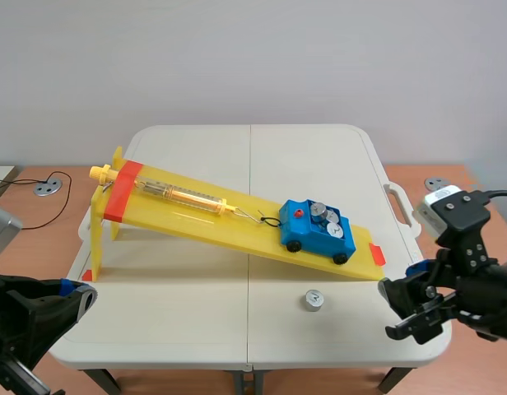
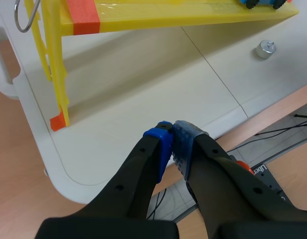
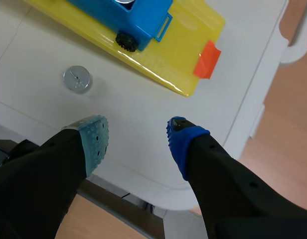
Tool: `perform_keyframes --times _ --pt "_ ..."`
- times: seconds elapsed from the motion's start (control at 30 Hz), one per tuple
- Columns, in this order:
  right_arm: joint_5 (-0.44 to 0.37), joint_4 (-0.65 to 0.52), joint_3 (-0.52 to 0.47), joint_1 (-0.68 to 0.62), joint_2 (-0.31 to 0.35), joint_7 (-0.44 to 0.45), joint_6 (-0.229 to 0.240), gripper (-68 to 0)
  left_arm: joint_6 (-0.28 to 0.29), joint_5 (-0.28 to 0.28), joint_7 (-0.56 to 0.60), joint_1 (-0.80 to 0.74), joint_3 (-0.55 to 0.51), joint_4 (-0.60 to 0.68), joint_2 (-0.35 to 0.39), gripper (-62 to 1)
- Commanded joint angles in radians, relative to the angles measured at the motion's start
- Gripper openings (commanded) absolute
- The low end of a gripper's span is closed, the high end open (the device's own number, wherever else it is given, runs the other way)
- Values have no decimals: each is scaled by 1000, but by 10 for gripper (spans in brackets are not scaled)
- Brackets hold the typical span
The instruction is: Place the four metal weights on the blue cart on the ramp.
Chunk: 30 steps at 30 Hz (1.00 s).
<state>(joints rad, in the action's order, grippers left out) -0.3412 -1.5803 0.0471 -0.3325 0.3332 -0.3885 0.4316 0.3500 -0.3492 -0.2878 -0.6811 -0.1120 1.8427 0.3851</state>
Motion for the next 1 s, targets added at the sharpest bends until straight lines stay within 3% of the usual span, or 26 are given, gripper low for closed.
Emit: perform_keyframes --times 0.0,0.43,0.97 --pt "-7 -36 16 100 2 140 34 -397 20 -77 77 34 -12 66 -8 -577" --pt "114 135 147 220 -95 209 27 -397 20 -77 77 34 -12 66 -8 -578" --pt "206 249 249 303 -133 282 -23 -397 20 -77 77 34 -12 66 -8 -578"
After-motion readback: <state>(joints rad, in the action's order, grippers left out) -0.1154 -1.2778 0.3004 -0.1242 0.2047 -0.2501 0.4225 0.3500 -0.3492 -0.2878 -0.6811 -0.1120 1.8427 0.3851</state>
